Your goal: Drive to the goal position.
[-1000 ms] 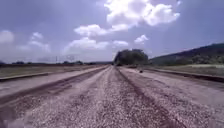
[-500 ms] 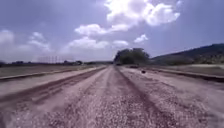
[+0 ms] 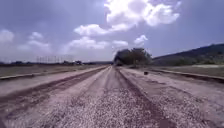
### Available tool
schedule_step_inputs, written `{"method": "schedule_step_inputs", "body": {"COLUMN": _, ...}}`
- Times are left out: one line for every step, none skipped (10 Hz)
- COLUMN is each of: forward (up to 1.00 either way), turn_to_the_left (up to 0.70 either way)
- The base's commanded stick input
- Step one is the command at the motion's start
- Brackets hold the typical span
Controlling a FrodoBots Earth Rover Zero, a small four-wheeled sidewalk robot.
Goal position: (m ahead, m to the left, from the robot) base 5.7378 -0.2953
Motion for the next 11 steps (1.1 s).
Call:
{"method": "schedule_step_inputs", "body": {"forward": 1.0, "turn_to_the_left": 0.0}}
{"method": "schedule_step_inputs", "body": {"forward": 1.0, "turn_to_the_left": 0.0}}
{"method": "schedule_step_inputs", "body": {"forward": 1.0, "turn_to_the_left": 0.0}}
{"method": "schedule_step_inputs", "body": {"forward": 1.0, "turn_to_the_left": 0.0}}
{"method": "schedule_step_inputs", "body": {"forward": 1.0, "turn_to_the_left": 0.0}}
{"method": "schedule_step_inputs", "body": {"forward": 1.0, "turn_to_the_left": 0.0}}
{"method": "schedule_step_inputs", "body": {"forward": 1.0, "turn_to_the_left": 0.0}}
{"method": "schedule_step_inputs", "body": {"forward": 1.0, "turn_to_the_left": 0.0}}
{"method": "schedule_step_inputs", "body": {"forward": 1.0, "turn_to_the_left": 0.0}}
{"method": "schedule_step_inputs", "body": {"forward": 1.0, "turn_to_the_left": 0.0}}
{"method": "schedule_step_inputs", "body": {"forward": 1.0, "turn_to_the_left": 0.05}}
